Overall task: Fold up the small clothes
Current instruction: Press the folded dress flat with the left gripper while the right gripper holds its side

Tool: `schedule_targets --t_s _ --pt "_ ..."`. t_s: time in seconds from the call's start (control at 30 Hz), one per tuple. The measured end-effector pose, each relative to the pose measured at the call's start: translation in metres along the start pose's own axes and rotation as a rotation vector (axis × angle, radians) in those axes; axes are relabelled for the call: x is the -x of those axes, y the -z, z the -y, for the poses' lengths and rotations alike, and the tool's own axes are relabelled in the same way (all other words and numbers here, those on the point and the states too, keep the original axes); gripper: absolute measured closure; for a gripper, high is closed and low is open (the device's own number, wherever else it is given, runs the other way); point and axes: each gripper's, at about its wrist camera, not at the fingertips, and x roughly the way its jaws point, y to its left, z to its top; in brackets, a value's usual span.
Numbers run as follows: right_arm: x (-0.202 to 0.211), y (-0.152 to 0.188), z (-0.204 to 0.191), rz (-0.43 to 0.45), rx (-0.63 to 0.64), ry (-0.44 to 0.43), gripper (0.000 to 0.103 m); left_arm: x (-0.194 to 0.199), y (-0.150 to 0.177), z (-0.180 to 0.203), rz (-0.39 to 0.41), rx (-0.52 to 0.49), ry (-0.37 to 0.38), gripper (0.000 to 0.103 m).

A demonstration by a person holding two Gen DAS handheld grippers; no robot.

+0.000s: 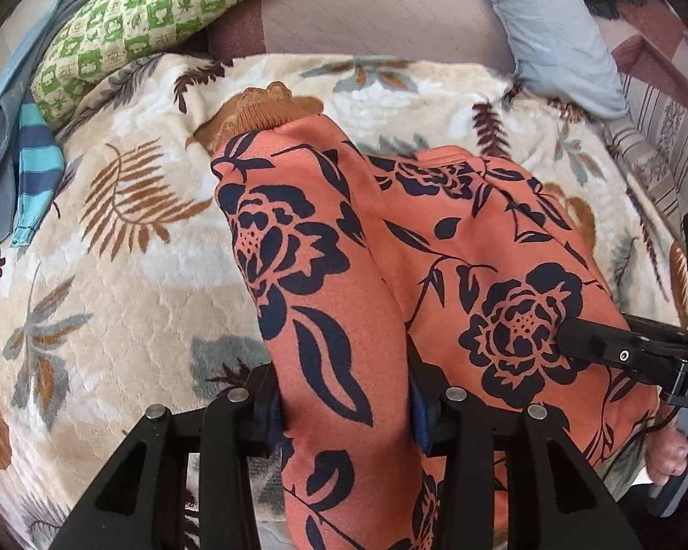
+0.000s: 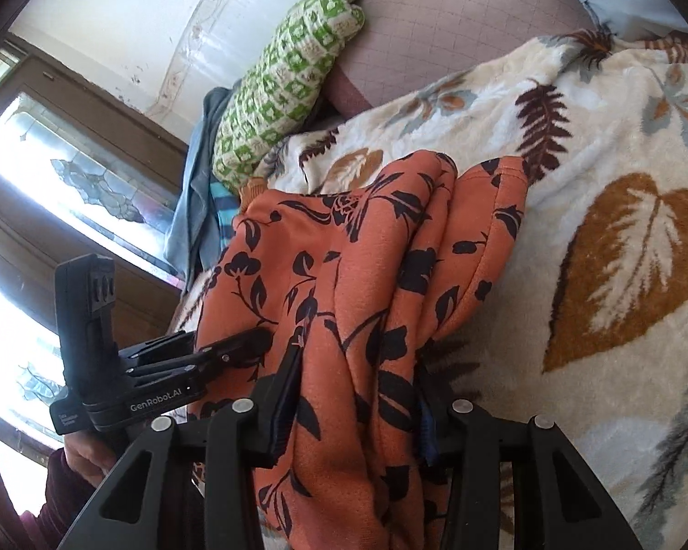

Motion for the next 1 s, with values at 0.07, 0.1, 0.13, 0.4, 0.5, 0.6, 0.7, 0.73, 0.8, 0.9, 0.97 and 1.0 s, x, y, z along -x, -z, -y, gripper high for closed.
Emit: schedule_targets --t_s 0.07,0.1,0.13,0.4,0.5,0.6,0.7,0.73,0.8,0.9,0.97,1.0 --pt "-0.018 0.005 0.015 -0.097 -0.056 0.07 0.057 -0.007 0.005 -0.003 0.02 0.011 -0.019 0.041" --pt "-0.025 0.006 0.026 -0.127 -0.105 0.079 0.055 -0.008 0.005 -0.004 0.025 0.017 -0.014 0.039" --pt "-0.029 0.007 0.037 -0.146 -0.168 0.051 0.048 -0.008 0.004 -0.005 0.024 0.019 -0.028 0.031" --pt "-0.036 0.002 0.036 -0.173 -0.154 0.05 0.041 0.015 0.016 0.009 0.072 -0.069 -0.161 0.019" --pt "-0.036 0.001 0.036 -0.174 -0.159 0.04 0.041 0.017 0.032 0.017 0.066 -0.102 -0.157 0.019" --pt "-0.035 0.002 0.037 -0.171 -0.157 0.044 0.041 0.017 0.046 0.023 0.099 -0.126 -0.183 0.019" --pt "-0.034 0.004 0.034 -0.161 -0.146 0.06 0.041 0.008 0.051 0.019 0.108 -0.103 -0.189 0.015" --pt "-0.034 0.005 0.033 -0.156 -0.143 0.066 0.041 0.008 0.051 0.017 0.11 -0.074 -0.191 0.012" --pt "-0.032 0.007 0.029 -0.148 -0.126 0.082 0.041 0.009 0.053 0.018 0.121 -0.056 -0.2 0.012" --pt "-0.025 0.009 0.024 -0.147 -0.092 0.116 0.041 0.012 0.058 0.025 0.155 -0.078 -0.236 0.012" --pt "-0.015 0.007 0.018 -0.124 -0.065 0.142 0.041 0.014 0.059 0.027 0.166 -0.088 -0.252 0.012" --pt "-0.008 0.006 0.016 -0.098 -0.048 0.153 0.041 0.014 0.06 0.027 0.168 -0.09 -0.255 0.012"
